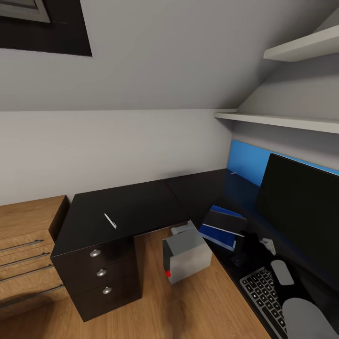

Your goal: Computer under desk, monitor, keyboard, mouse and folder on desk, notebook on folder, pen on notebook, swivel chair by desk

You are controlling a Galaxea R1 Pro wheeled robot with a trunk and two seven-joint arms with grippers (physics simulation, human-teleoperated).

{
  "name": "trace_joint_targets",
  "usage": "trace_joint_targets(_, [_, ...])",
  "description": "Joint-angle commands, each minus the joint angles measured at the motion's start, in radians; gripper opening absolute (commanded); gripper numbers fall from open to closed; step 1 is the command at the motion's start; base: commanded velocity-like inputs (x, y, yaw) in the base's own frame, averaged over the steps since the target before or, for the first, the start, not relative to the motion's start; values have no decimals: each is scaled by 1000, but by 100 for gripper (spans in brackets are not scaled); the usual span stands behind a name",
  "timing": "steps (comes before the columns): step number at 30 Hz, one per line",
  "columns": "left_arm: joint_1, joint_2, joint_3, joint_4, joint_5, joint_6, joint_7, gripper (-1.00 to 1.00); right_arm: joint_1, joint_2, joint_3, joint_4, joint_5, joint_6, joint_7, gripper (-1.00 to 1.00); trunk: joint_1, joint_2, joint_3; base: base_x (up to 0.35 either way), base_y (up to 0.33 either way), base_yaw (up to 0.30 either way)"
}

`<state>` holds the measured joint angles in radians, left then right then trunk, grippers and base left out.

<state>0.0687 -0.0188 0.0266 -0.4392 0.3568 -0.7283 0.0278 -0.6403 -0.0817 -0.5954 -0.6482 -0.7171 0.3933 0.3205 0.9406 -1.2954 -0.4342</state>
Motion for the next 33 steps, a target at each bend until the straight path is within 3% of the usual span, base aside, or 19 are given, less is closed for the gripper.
trace_joint_targets(1, [0,0,3,-2,-4,0,3,100,-1,1,-4,1,-6,4,1,-100,0,-1,-1,0,0,0])
trace_joint_targets(19, [0,0,3,-1,-4,0,3,100,-1,19,-4,7,-6,-19,0,-100,0,-1,-1,2,0,0])
trace_joint_targets(33, [0,0,4,-1,-4,0,3,100,-1,20,-5,7,-7,-20,0,-100,0,-1,-1,98,59,0])
